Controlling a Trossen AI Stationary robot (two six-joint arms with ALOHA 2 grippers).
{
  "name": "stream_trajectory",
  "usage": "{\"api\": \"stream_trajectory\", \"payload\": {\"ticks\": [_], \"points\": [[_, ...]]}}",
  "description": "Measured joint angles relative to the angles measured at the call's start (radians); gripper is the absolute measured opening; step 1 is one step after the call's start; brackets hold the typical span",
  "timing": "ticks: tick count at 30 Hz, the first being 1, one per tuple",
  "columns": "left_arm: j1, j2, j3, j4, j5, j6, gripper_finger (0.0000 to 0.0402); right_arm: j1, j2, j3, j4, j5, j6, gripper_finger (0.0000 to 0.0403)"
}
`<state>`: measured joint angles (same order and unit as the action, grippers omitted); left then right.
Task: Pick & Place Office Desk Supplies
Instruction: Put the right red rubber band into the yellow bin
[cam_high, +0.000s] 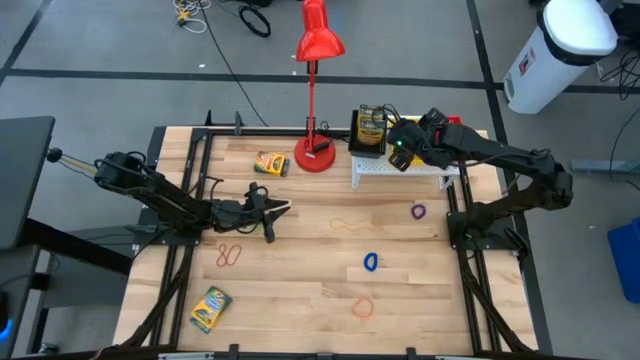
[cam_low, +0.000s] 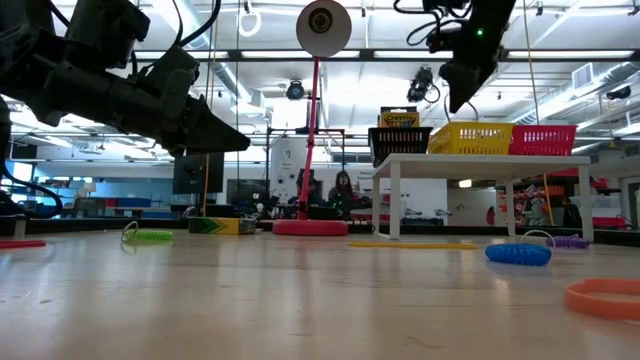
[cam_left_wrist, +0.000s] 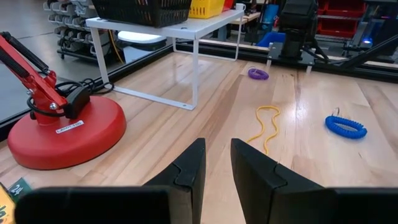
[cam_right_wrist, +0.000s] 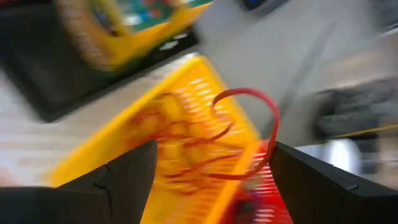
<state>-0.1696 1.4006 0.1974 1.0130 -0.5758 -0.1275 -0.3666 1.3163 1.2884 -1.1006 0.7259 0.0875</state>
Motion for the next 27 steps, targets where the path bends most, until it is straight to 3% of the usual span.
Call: {"api": "stream_trajectory", "payload": {"ticks": [2,10,17,22,27], "points": [[0.0,0.0,0.0,0.0,0.0,-0.001,0.0082,-0.024,0.0,0.0,0.006,-0.079,0.02,0.0315],[0.0,0.0,0.0,0.0,0.0,0.001,0.0082,-0.076,0.0,0.0,0.005,-0.098,0.043,0.0318],[0.0,0.0,0.0,0.0,0.0,-0.004,0.0082,-0.127,0.02,0.0,-0.003,-0.195,0.18,0.0393],[0.0,0.0,0.0,0.0,0.0,-0.004,0.0082,-0.233,0.023,0.0,-0.003,-0.406,0.222,0.0368],[0.0,0.0,0.0,0.001,0.0,-0.004,0.0082,-0.277,0.023,0.03,-0.01,-0.42,0.16,0.0361]]}}
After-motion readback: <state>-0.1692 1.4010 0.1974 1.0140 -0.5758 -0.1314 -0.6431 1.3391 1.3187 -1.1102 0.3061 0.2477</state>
